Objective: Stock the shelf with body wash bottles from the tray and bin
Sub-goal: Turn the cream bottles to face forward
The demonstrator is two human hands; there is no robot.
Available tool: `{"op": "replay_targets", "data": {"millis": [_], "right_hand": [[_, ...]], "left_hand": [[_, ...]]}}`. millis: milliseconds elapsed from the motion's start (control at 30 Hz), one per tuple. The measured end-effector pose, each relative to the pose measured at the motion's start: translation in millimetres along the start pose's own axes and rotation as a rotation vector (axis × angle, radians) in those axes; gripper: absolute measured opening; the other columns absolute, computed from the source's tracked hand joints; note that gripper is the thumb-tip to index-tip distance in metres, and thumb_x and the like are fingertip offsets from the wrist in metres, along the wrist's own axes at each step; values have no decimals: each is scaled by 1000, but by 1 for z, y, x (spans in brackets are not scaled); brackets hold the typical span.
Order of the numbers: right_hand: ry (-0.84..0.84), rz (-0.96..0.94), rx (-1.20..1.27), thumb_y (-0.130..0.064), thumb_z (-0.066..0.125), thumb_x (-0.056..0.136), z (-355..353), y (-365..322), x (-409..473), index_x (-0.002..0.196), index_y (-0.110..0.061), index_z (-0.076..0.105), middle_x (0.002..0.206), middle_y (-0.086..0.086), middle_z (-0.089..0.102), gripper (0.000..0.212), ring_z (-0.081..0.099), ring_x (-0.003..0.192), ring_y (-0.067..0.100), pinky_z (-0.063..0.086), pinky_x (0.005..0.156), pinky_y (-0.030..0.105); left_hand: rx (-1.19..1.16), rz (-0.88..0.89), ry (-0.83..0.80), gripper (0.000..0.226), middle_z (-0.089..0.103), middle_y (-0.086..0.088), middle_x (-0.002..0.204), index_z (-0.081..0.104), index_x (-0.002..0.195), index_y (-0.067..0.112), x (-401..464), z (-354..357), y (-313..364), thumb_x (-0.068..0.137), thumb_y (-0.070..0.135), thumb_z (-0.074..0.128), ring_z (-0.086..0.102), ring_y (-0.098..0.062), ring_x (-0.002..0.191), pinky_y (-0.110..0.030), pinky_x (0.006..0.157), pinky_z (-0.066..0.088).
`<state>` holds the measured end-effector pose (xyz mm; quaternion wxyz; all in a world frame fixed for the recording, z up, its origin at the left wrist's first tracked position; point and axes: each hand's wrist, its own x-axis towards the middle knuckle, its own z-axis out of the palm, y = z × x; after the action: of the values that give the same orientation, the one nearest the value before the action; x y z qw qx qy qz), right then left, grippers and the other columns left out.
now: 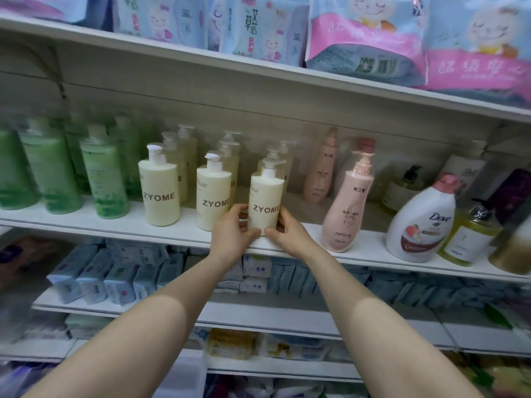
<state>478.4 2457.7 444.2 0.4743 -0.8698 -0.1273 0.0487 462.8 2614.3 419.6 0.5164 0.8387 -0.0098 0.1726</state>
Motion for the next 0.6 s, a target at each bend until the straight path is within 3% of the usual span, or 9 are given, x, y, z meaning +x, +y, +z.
{"op": "replay_targets", "data": {"millis": [100,267,367,467,533,600], "right_hand": [[25,-2,-23,-14,64,92,-1,-2,-1,154,-26,28,150,0,48,72,48,135,18,38,115,41],[277,8,19,-14,49,101,-17,-29,2,150,-18,32,148,2,46,53,44,137,22,35,103,31],[379,42,-48,-16,41,102,-30,-45,19,133,-12,46,138,10,54,31,52,124,26,40,93,32],[423,77,-62,-17,39,102,-44,-63,42,136,-8,51,138,14,55,36,53,122,29,41,96,31],[393,94,8,-18,39,102,-51,-73,58,141,-19,51,141,9,54,40,53,125,30,43,105,34],[354,170,153,-25,38,103,-52,-75,71,131,-28,57,137,12,58,34,60,115,34,53,97,45]], "left_hand": [[54,10,-5,65,63,0,126,49,136,19,-1,1,2,78,22,78,61,-15,109,-37,97,51],[12,88,42,64,44,-4,149,35,148,13,8,-15,32,94,41,57,43,-18,135,-42,112,37],[-19,74,38,57,48,-10,145,42,143,6,26,-30,63,100,44,42,44,-22,133,-41,111,36],[-55,-13,-28,51,58,-10,127,55,123,2,49,-39,92,103,44,34,54,-26,115,-36,98,41],[-103,-119,-83,54,55,-15,133,53,128,1,68,-38,102,103,44,32,51,-30,121,-38,104,39],[-172,-217,-139,66,51,-15,139,49,134,1,85,-33,104,99,55,32,47,-31,128,-41,111,35]]}}
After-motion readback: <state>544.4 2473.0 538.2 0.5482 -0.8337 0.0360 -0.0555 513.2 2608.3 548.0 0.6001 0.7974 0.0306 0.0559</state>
